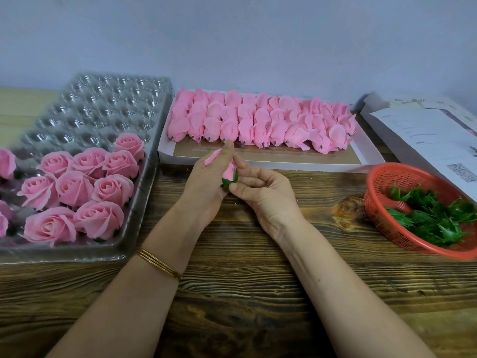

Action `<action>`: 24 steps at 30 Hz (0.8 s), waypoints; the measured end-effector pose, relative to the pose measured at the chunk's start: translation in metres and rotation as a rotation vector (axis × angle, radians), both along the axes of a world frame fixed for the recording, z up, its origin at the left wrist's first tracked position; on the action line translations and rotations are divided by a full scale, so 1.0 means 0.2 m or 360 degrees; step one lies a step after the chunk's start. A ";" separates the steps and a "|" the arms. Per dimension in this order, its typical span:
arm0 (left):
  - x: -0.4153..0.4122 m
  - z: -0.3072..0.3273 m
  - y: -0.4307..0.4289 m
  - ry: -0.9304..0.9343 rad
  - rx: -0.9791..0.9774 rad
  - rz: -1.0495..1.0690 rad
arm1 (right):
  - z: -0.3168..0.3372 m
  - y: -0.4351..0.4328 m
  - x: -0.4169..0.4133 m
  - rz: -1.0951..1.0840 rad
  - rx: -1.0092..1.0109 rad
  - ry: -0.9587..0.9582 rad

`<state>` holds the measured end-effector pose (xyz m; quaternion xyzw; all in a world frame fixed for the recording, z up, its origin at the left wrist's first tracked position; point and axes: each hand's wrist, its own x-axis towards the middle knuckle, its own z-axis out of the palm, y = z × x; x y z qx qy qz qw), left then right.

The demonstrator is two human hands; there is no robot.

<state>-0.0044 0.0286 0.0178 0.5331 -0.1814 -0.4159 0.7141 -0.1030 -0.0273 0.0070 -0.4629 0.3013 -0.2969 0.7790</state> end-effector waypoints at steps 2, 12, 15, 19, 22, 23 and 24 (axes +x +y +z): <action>0.00 0.00 0.00 0.0002 -0.0004 0.0012 | 0.00 0.00 0.00 0.0019 0.0012 -0.0009; 0.00 -0.01 0.01 -0.0053 0.0035 -0.0019 | 0.02 -0.01 -0.02 0.0179 0.0199 0.0019; 0.00 -0.01 0.01 -0.0074 0.0008 -0.0042 | 0.00 0.00 -0.02 0.0116 0.0038 0.0066; 0.01 0.00 0.02 -0.0062 0.0007 -0.0082 | 0.00 0.00 -0.02 0.0093 -0.0186 0.0157; 0.02 0.00 0.02 -0.0082 0.0023 -0.0077 | 0.01 0.00 -0.02 0.0165 -0.0123 0.0169; 0.01 0.00 0.02 -0.0089 0.0027 -0.0073 | 0.01 0.00 -0.02 0.0188 -0.0091 0.0162; 0.01 0.00 0.02 -0.0087 0.0029 -0.0072 | 0.01 0.00 -0.02 0.0203 -0.0062 0.0151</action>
